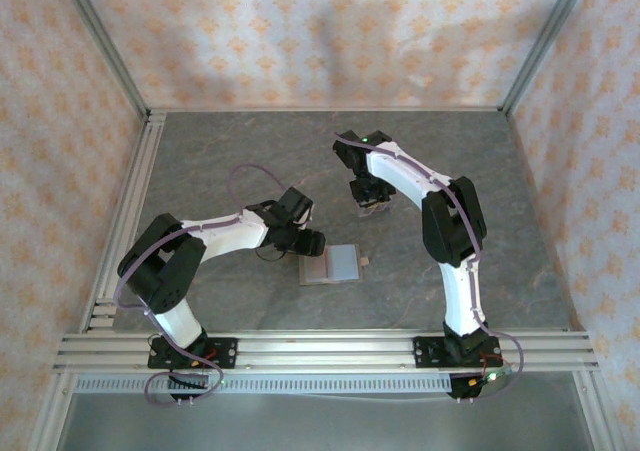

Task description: Put the credit cards into the card holder

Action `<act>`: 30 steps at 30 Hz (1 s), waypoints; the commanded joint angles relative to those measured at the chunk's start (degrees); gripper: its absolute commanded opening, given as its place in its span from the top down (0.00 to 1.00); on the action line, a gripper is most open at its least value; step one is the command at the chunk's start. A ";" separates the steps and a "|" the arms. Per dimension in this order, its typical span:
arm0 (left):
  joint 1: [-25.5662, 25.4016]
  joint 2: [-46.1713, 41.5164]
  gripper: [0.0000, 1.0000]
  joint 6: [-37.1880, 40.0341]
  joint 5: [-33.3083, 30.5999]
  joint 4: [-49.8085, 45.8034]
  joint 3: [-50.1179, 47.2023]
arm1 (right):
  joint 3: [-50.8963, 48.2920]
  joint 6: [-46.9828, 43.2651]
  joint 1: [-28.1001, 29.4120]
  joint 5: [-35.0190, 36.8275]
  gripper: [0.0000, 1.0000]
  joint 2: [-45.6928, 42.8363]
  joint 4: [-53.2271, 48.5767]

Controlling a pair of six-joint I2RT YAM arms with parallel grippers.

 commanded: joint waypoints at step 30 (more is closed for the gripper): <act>-0.38 1.07 0.34 0.34 0.73 0.62 -0.08 | 0.02 -0.68 1.02 2.46 1.00 -5.84 -3.58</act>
